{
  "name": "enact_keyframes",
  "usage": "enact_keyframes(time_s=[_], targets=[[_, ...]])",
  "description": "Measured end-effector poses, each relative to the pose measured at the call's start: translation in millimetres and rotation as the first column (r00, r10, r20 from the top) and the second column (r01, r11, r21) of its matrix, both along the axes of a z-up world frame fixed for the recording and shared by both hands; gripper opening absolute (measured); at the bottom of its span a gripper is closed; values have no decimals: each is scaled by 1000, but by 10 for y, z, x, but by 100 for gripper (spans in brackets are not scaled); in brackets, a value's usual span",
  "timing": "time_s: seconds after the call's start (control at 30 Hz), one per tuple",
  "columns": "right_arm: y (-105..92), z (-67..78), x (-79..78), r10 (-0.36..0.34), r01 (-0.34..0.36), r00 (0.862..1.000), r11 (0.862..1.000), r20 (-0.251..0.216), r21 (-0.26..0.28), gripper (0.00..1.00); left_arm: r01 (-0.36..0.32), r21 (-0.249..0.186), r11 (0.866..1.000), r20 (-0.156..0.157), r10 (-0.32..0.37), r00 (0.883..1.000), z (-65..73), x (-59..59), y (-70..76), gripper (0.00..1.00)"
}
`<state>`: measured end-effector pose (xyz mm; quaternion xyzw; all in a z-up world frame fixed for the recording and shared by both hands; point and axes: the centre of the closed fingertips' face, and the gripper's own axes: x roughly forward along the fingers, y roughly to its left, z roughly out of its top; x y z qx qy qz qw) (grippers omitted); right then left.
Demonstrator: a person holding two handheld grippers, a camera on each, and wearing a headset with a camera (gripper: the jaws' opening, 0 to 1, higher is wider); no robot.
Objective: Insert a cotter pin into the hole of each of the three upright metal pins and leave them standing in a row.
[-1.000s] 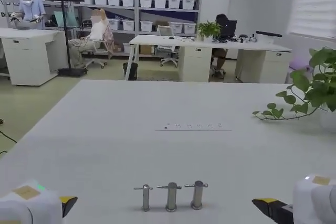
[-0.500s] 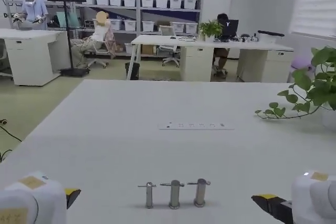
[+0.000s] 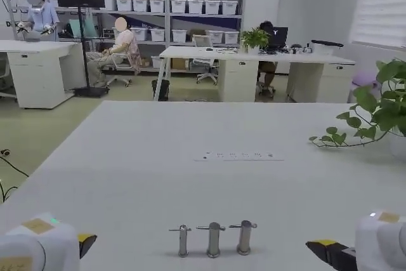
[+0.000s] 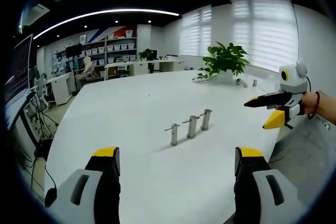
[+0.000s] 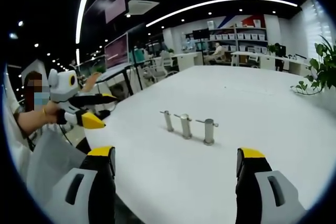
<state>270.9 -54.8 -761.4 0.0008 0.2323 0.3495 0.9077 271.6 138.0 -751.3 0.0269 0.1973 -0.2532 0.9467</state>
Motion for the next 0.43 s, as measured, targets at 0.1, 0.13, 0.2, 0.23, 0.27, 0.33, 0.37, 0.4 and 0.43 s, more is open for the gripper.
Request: enact_keyframes(time_s=[0.1,0.13,0.2,0.23,0.27,0.33,0.37,0.4,0.43], targets=[[-1,-5,2,0,0,1000,1000,-3,-1,96,2,3,1000,0,-2,1000,0,-4,4,90],[0,-6,1,1,-1,1000,1000,-4,0,95,4,6,1000,0,-4,1000,0,-4,6,90],[3,-4,-1,4,-4,1000,1000,-5,0,95,3,7,1000,-1,-3,1000,1,-3,10,90],[3,-3,-1,5,-5,1000,1000,-6,0,94,4,8,1000,1,-4,1000,6,-1,12,90],[0,-2,2,5,-5,1000,1000,-6,0,94,3,7,1000,1,-3,1000,10,2,13,90],[-7,3,11,6,-6,1000,1000,-4,-2,94,4,5,1000,5,-4,1000,15,11,11,90],[-11,2,15,6,-6,1000,1000,-4,-3,94,5,5,1000,4,-5,1000,19,13,9,90],[-13,4,15,6,-6,1000,1000,-5,-4,94,6,5,1000,3,-6,1000,19,17,7,90],[-14,5,16,6,-6,1000,1000,-6,-4,93,6,6,1000,3,-6,1000,15,19,7,89]])
